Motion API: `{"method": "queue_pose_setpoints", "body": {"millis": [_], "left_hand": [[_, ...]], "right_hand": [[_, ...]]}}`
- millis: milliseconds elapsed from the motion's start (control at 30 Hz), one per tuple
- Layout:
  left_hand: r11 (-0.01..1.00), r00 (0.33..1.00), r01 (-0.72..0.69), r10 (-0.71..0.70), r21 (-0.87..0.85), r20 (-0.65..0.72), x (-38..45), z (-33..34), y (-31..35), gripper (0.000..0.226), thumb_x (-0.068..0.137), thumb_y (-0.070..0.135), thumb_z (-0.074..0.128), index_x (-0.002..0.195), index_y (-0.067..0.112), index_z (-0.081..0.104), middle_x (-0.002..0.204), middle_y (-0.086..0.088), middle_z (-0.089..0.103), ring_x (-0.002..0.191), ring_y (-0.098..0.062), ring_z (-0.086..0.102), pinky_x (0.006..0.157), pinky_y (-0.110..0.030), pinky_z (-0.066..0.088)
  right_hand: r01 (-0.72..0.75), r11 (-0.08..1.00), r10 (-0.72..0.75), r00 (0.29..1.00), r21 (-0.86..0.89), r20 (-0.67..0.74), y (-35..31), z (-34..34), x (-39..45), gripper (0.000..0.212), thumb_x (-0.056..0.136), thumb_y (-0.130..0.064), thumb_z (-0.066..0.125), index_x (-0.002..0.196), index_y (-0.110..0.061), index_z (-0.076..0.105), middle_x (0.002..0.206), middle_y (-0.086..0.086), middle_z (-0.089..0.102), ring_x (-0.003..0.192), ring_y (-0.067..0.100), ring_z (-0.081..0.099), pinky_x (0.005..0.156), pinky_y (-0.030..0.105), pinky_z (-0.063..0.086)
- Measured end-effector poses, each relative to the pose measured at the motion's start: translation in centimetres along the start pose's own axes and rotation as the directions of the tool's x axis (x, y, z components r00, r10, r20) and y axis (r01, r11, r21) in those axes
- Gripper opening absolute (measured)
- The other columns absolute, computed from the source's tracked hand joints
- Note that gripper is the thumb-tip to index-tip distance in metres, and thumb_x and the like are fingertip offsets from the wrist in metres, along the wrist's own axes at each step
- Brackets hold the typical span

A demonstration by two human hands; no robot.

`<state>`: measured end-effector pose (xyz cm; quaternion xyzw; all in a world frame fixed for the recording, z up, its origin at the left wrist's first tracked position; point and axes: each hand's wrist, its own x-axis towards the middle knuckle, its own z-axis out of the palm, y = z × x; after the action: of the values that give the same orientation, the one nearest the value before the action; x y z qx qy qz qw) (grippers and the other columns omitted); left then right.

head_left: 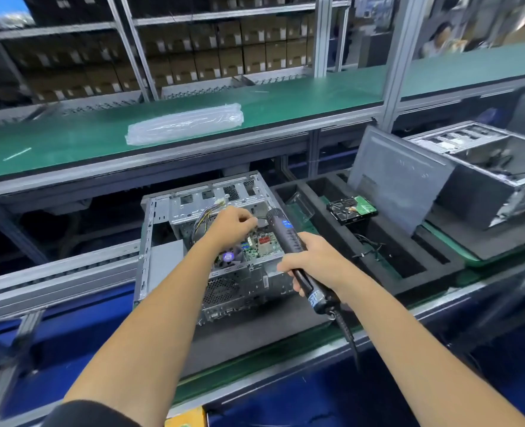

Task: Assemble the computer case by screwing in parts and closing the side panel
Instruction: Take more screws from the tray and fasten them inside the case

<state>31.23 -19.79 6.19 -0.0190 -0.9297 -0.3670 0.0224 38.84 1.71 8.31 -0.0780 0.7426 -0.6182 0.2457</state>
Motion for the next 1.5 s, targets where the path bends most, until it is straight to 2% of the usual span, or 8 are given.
{"method": "queue_pose_setpoints", "body": {"millis": [133,233,533,700,833,967,1233,1500], "left_hand": [[0.995,0.995,-0.097,0.096,0.023,0.021,5.0,3.5,4.7,0.026,0.089,0.018,0.056,0.064,0.012,0.061,0.061,0.002,0.056,0.056,-0.011,0.047,0.058,-0.025,0.039],[0.985,0.993,-0.12,0.116,0.125,0.034,9.3,7.3,7.4,0.016,0.086,0.012,0.056,0.078,0.013,0.07,0.078,0.001,0.065,0.075,-0.016,0.056,0.07,-0.024,0.04],[0.933,0.956,0.138,-0.214,0.333,0.202,21.1,17.5,7.2,0.019,0.084,-0.003,0.044,0.074,0.005,0.059,0.09,-0.018,0.067,0.082,-0.03,0.061,0.087,-0.033,0.048],[0.857,0.9,0.309,-0.404,0.412,0.166,24.5,21.5,3.9,0.022,0.087,0.0,0.048,0.065,0.006,0.05,0.071,-0.007,0.054,0.06,-0.02,0.05,0.056,-0.028,0.048],[0.834,0.884,0.38,-0.455,0.4,0.108,26.2,24.6,1.6,0.01,0.089,0.001,0.054,0.084,0.006,0.061,0.083,-0.012,0.059,0.077,-0.023,0.052,0.075,-0.032,0.051],[0.846,0.872,0.309,-0.434,0.435,0.226,27.4,26.9,0.4,0.017,0.087,-0.003,0.052,0.085,0.011,0.061,0.087,-0.008,0.056,0.085,-0.024,0.056,0.087,-0.033,0.05],[0.872,0.788,0.242,-0.433,0.426,0.438,25.8,31.1,-0.4,0.015,0.084,0.005,0.056,0.095,-0.003,0.062,0.097,-0.021,0.065,0.087,-0.035,0.063,0.07,-0.034,0.051],[0.883,0.823,0.31,-0.435,0.353,0.364,24.6,32.8,-1.0,0.018,0.082,0.007,0.058,0.097,-0.001,0.065,0.096,-0.022,0.066,0.087,-0.036,0.063,0.075,-0.037,0.053]], "right_hand": [[0.007,0.999,-0.004,0.998,0.042,-0.063,1.1,-5.5,3.0,0.041,0.079,-0.019,0.075,0.108,-0.006,0.051,0.071,0.004,0.062,0.047,0.023,0.057,0.045,0.03,0.049],[0.007,0.999,-0.002,0.994,0.041,-0.112,2.7,-10.5,6.3,0.029,0.085,-0.023,0.07,0.103,-0.01,0.052,0.062,0.001,0.064,0.047,0.025,0.058,0.045,0.03,0.049],[-0.131,0.986,0.142,0.985,0.106,-0.101,8.7,-23.2,15.2,0.018,0.089,-0.017,0.063,0.103,-0.018,0.052,0.06,0.007,0.062,0.045,0.026,0.055,0.047,0.033,0.049],[-0.17,0.973,0.178,0.983,0.159,-0.042,10.5,-25.6,18.7,0.018,0.074,-0.024,0.065,0.089,-0.031,0.057,0.066,0.002,0.064,0.046,0.026,0.054,0.048,0.033,0.05],[-0.204,0.967,0.204,0.979,0.152,0.016,12.3,-26.0,20.5,0.022,0.07,-0.027,0.064,0.091,-0.031,0.058,0.063,0.003,0.061,0.047,0.024,0.056,0.048,0.032,0.049],[-0.209,0.961,0.199,0.977,0.179,0.075,13.9,-26.1,21.7,0.026,0.068,-0.028,0.065,0.093,-0.036,0.062,0.066,0.005,0.059,0.049,0.024,0.056,0.047,0.031,0.05],[-0.259,0.944,0.245,0.965,0.202,0.09,15.6,-27.5,23.1,0.026,0.069,-0.024,0.064,0.095,-0.026,0.061,0.065,0.006,0.06,0.049,0.026,0.057,0.048,0.033,0.05],[-0.269,0.94,0.255,0.962,0.21,0.094,15.5,-27.4,23.6,0.025,0.078,-0.016,0.062,0.102,-0.018,0.057,0.065,0.006,0.059,0.05,0.025,0.057,0.048,0.032,0.05]]}}
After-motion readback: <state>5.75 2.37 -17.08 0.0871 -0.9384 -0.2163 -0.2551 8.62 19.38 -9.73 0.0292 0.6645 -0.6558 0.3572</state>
